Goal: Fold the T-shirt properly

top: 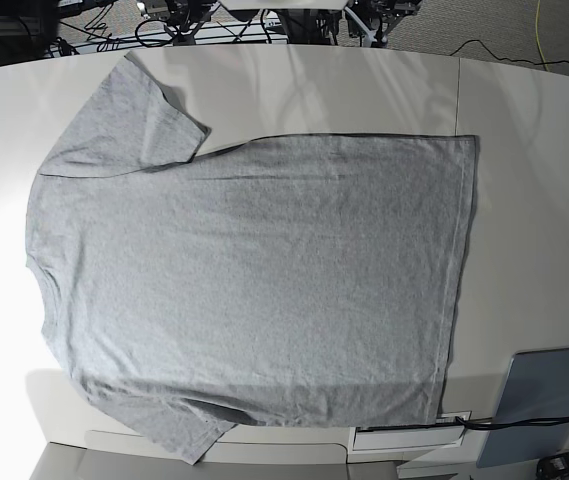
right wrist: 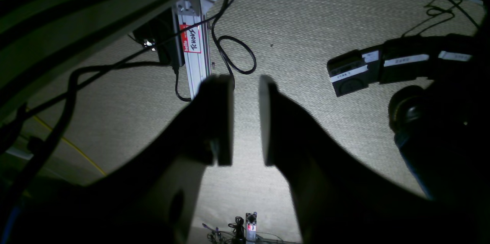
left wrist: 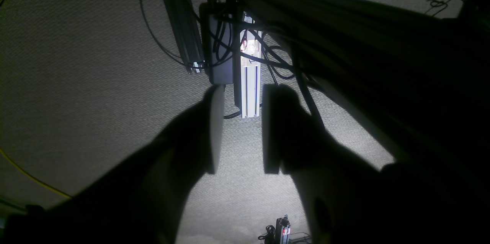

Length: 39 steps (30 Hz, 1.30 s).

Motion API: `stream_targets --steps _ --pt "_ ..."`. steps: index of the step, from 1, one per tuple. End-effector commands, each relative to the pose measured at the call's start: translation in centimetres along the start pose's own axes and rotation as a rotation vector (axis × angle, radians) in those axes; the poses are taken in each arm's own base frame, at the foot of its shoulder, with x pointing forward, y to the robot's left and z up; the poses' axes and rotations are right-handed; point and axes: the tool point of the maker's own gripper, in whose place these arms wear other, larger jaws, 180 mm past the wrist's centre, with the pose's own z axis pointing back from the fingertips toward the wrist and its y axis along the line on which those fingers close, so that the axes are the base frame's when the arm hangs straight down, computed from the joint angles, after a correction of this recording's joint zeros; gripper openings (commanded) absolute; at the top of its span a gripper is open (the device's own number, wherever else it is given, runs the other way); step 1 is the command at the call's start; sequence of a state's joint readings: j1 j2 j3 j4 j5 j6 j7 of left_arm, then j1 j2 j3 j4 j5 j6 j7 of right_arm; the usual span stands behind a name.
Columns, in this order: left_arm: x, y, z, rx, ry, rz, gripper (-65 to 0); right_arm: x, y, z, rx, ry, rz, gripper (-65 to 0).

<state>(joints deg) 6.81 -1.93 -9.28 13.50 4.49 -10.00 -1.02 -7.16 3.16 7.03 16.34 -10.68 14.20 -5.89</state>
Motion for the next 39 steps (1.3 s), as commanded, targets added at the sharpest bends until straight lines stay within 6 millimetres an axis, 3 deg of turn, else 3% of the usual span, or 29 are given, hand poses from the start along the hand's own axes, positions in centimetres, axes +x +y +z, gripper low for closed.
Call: stream_targets --steps 1,32,39 --pt "0.0 0.0 0.0 -0.006 -0.005 -0.003 -46.5 -0.2 -0.4 0.1 -0.005 -0.003 0.004 -52.3" --pt "0.1 0.0 0.0 -0.006 -0.007 -0.003 -46.5 -0.2 -0.4 0.1 -0.005 -0.004 0.004 -52.4" --pt "-1.0 0.1 0.2 -0.005 0.012 -0.002 -46.5 -1.9 -0.9 0.3 -0.012 0.033 0.004 -52.3"
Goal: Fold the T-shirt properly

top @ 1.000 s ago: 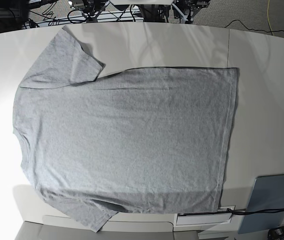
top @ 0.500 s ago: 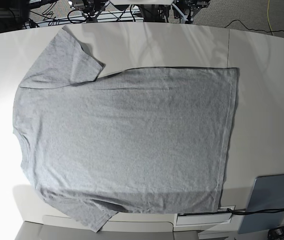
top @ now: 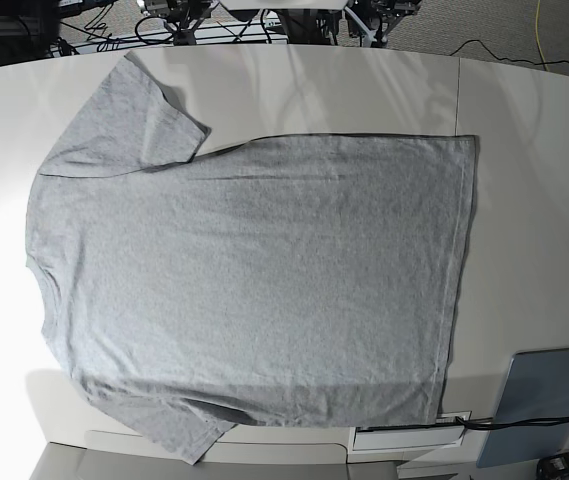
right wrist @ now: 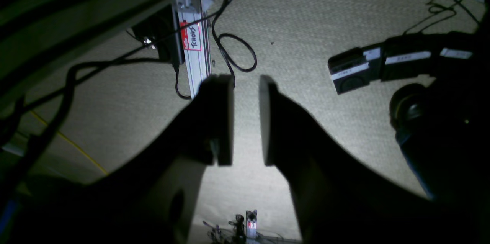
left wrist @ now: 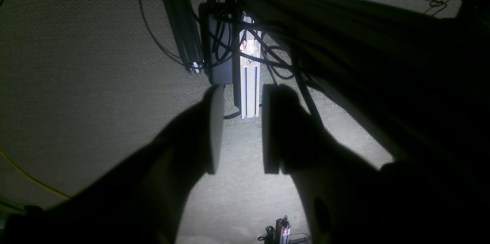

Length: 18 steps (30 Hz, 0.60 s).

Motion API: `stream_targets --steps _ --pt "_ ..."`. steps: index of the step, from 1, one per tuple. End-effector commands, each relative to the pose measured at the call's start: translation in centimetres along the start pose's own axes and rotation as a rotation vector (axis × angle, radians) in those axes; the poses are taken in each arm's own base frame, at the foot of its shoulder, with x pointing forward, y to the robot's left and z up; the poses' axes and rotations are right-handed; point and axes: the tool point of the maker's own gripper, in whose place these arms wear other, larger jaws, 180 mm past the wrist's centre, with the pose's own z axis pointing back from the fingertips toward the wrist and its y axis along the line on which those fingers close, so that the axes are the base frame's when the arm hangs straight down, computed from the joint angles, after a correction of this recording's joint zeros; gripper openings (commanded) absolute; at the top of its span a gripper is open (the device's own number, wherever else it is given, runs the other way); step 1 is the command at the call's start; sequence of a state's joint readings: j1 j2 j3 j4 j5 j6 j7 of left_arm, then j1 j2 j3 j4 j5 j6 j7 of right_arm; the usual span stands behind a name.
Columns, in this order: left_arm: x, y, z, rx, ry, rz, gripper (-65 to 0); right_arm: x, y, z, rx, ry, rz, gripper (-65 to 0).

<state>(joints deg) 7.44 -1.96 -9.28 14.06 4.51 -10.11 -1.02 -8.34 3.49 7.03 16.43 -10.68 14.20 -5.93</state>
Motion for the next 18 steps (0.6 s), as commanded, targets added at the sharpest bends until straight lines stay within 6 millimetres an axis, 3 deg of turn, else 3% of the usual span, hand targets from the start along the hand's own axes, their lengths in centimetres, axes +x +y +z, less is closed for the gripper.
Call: stream_targets --steps 1,11,18 --pt "-1.2 0.0 0.2 -0.004 0.021 -0.001 -46.5 -1.1 -0.7 0.2 -0.010 0.023 0.005 -52.4" --pt "-4.8 0.9 2.3 0.026 0.043 -0.027 -46.5 -6.9 -4.0 2.7 -0.071 0.061 0.057 -52.4" --pt "-5.9 1.8 6.4 -0.013 -0.024 -0.036 -46.5 -9.0 -6.0 7.0 -0.078 0.025 0.074 -52.4"
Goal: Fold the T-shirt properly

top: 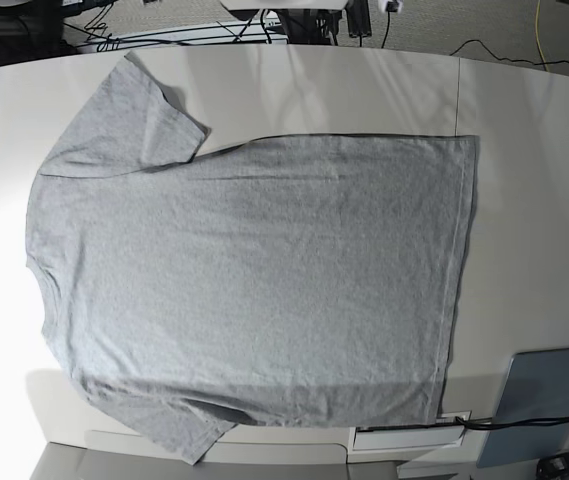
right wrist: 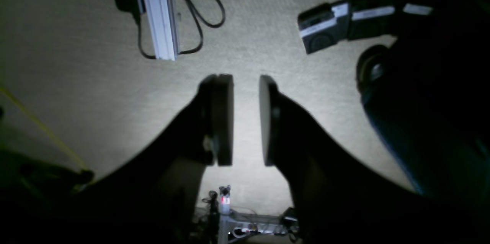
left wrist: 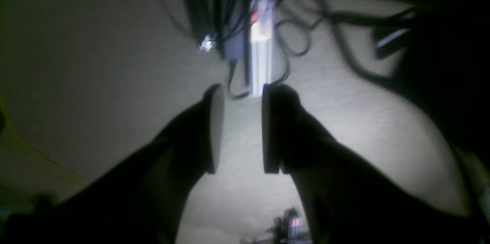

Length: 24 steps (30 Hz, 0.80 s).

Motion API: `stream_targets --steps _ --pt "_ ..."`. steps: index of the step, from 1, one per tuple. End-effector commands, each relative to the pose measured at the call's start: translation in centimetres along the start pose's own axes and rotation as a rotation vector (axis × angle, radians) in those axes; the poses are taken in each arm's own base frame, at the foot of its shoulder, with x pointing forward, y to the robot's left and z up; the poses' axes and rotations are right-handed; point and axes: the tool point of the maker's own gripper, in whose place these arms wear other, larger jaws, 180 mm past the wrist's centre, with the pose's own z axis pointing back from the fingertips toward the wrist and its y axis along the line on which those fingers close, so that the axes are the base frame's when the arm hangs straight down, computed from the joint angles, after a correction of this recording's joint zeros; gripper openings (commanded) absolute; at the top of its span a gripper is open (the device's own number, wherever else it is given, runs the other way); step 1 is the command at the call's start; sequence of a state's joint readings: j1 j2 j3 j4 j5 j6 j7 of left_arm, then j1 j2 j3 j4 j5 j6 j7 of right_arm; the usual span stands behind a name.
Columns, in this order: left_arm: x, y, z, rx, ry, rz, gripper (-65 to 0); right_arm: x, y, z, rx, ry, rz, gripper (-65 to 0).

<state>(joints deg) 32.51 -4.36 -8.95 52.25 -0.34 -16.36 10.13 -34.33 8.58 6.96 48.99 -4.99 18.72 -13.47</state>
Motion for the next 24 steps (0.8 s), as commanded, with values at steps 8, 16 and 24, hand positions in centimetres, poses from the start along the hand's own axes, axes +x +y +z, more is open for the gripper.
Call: stream_targets --steps 8,16,24 --pt "2.5 3.0 8.2 0.041 -0.127 -0.122 -46.5 1.3 -4.1 8.5 -0.063 -0.125 0.169 -52.4" --pt "11.4 2.5 17.9 0.198 -0.346 -0.525 -46.5 6.8 -4.0 18.0 -0.142 -0.280 0.436 -52.4" --pt "21.6 -0.2 25.1 0.344 -0.588 -0.929 -46.5 15.3 -3.8 24.7 -0.355 -0.477 0.633 -52.3"
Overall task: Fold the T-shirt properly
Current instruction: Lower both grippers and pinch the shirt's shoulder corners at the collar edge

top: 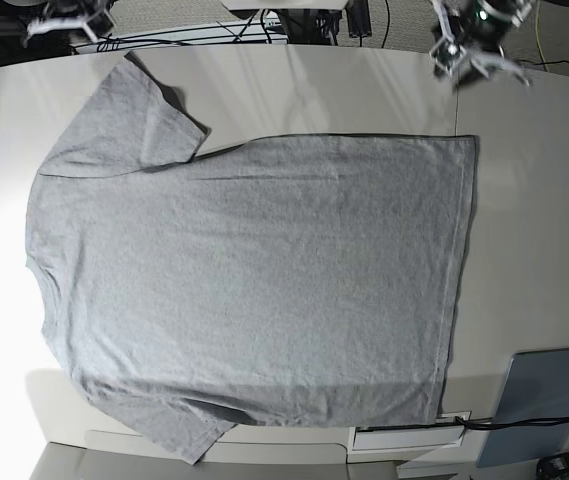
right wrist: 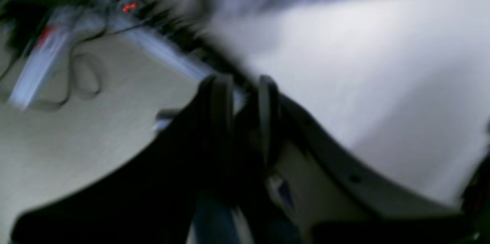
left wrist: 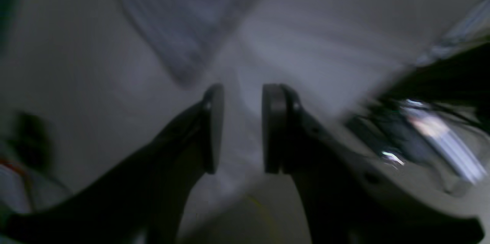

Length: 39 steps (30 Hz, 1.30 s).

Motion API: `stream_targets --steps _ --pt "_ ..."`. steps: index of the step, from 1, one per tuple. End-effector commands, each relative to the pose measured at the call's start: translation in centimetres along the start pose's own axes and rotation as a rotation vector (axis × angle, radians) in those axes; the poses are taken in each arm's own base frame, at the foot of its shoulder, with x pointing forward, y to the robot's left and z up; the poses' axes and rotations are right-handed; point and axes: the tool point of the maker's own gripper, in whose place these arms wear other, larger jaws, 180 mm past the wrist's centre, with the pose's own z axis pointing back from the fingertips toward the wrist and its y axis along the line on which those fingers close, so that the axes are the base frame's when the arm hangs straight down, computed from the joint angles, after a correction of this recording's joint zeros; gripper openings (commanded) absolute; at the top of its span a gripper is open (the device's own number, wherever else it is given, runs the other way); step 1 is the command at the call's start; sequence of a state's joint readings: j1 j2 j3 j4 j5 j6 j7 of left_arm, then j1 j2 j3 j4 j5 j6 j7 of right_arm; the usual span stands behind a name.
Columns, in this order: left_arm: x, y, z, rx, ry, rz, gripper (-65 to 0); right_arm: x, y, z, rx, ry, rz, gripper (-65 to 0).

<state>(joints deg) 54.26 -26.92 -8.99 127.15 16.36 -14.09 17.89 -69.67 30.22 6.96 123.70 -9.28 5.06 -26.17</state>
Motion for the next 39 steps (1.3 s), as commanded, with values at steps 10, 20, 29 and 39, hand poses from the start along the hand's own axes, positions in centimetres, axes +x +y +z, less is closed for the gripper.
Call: stream_targets --steps 10,20,29,39 --pt "1.1 2.5 -4.9 -0.082 -0.106 -0.091 -39.0 4.5 -7.1 -0.6 -0.275 -0.040 0.015 -52.3" --pt "-1.9 2.0 -9.8 -0.113 -0.020 -0.119 -39.0 6.0 -9.0 -1.7 -0.293 -0.036 0.036 -52.2" --pt "-2.7 4.1 -11.7 -0.036 0.036 -0.177 -39.0 6.7 -9.8 -1.8 -0.299 -0.052 0.079 -52.2" --pt "-3.9 5.6 -13.4 -0.033 0.076 -0.174 -39.0 6.9 -7.9 -2.3 -0.194 -0.060 0.164 -31.1"
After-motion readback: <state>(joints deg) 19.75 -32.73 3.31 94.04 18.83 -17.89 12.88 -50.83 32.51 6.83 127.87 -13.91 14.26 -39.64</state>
